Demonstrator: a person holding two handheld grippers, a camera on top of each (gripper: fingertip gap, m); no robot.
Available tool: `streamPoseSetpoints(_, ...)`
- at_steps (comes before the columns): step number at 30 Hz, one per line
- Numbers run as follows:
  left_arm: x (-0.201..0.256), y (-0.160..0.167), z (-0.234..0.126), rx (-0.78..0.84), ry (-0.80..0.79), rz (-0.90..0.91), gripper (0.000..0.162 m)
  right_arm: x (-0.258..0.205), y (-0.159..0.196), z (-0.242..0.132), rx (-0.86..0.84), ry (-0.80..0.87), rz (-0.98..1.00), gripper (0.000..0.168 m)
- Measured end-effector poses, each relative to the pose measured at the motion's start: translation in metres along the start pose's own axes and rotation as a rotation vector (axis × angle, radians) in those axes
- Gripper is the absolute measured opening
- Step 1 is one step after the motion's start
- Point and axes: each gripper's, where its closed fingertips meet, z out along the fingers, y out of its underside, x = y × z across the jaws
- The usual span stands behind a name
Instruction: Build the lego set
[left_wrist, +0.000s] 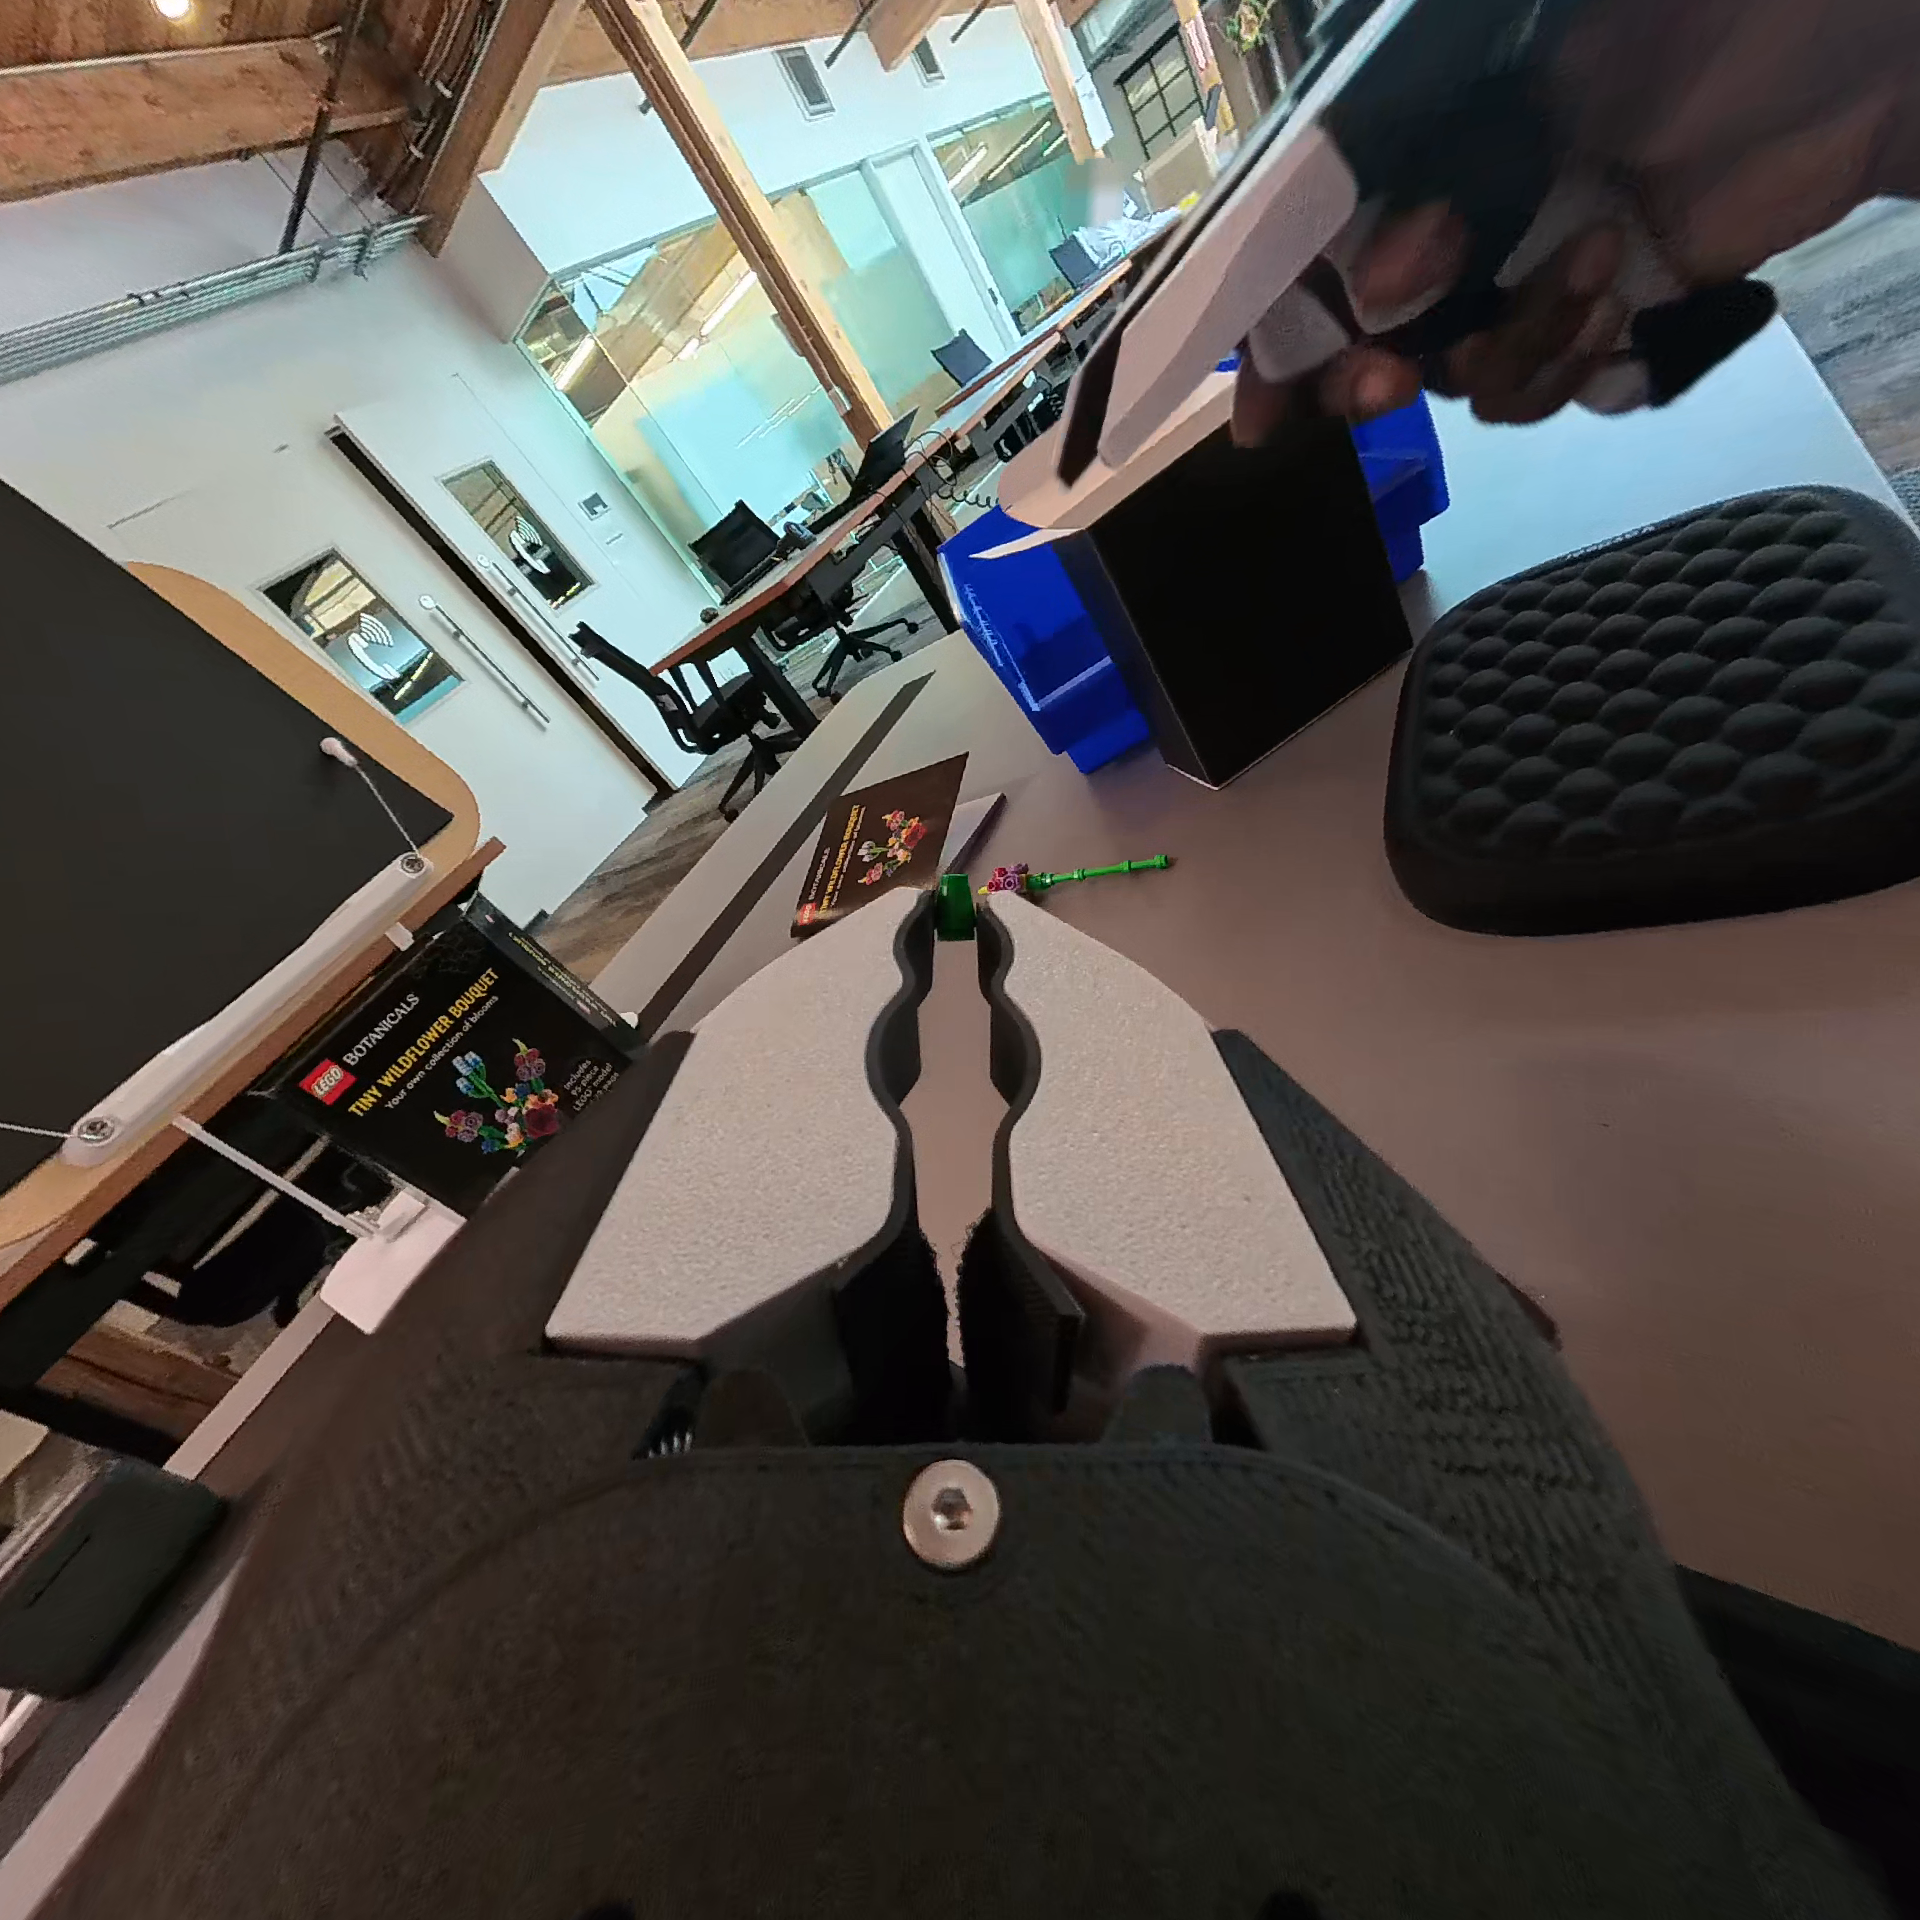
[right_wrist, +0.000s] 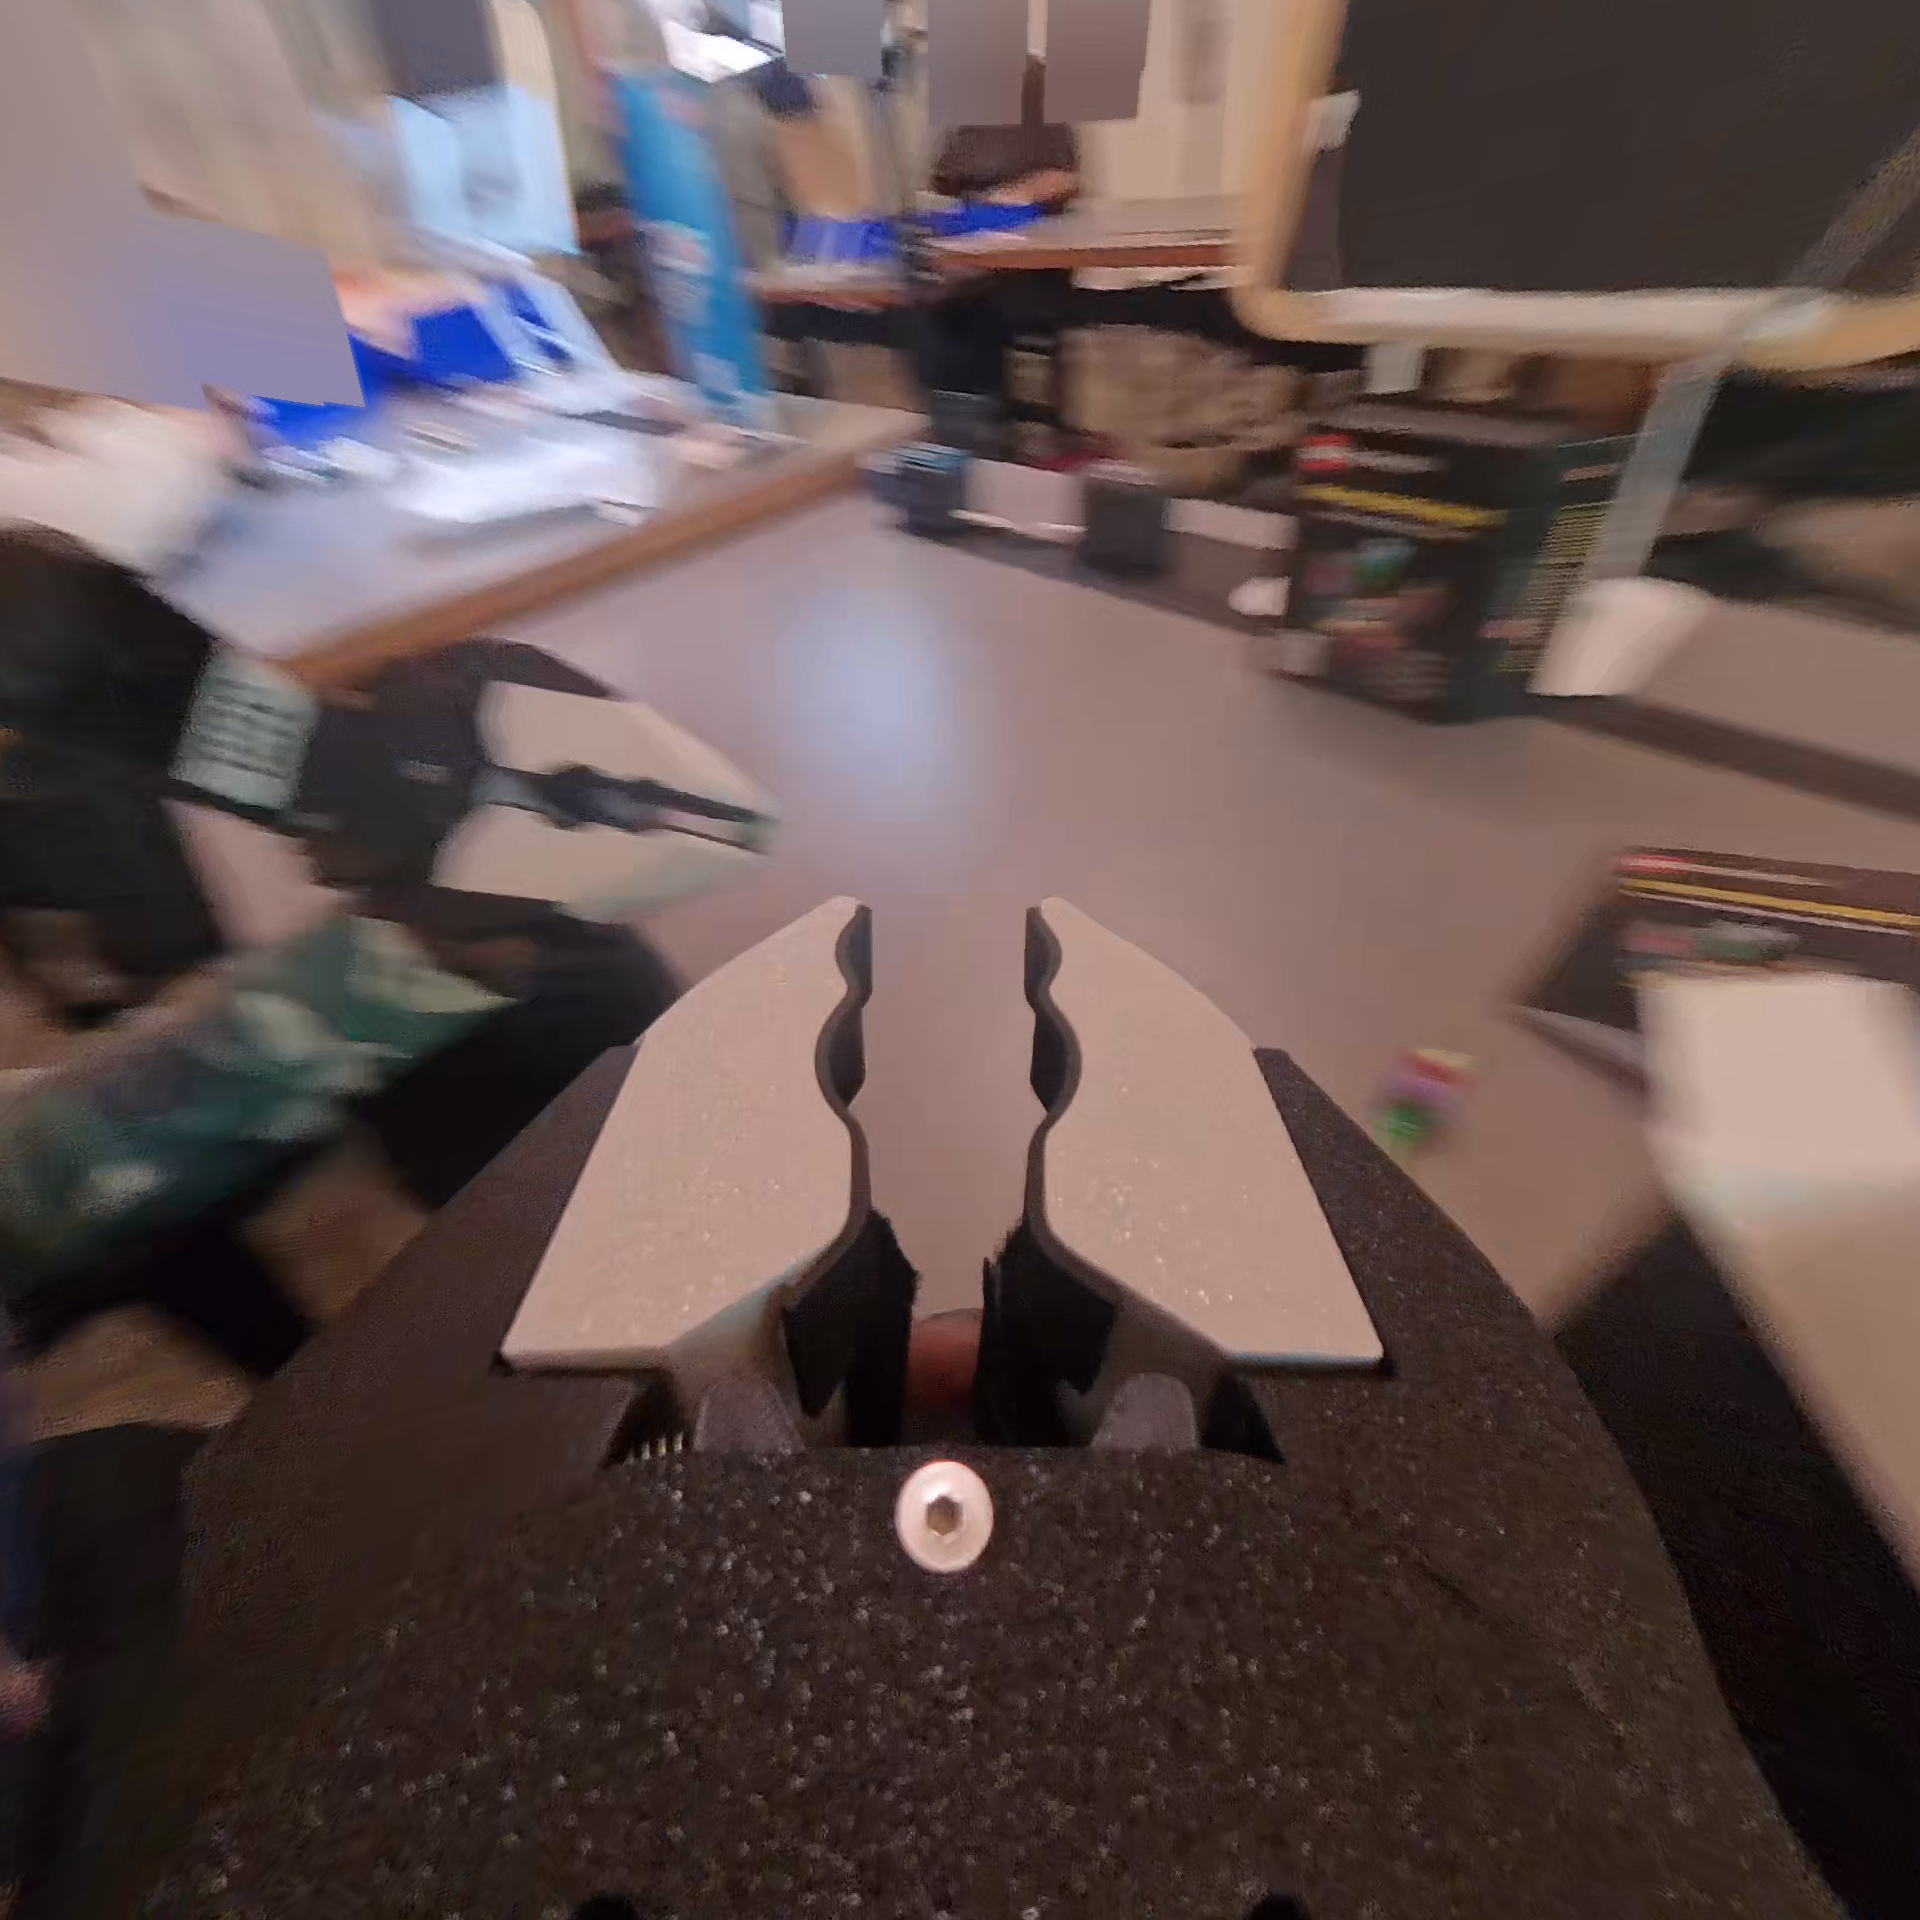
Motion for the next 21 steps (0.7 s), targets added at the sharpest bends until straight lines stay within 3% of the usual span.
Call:
streamPoseSetpoints(2, 0.003, -0.002, 0.000, 0.010, 0.006, 0.026, 0.007, -0.031, 0.003, 0.018, 0.019, -0.182, 0.091, 0.028)
streamPoseSetpoints(4, 0.006, -0.004, 0.001, 0.015, 0.012, 0.053, 0.007, -0.047, 0.009, 0.034, 0.005, -0.260, 0.140, 0.024)
streamPoseSetpoints(11, 0.013, -0.006, 0.002, 0.011, 0.020, 0.141, 0.007, -0.056, 0.025, 0.064, -0.051, -0.284, 0.194, 0.016)
streamPoseSetpoints(21, 0.018, -0.011, 0.002, 0.041, 0.047, 0.142, 0.011, -0.058, 0.027, 0.064, -0.030, -0.340, 0.240, 0.005)
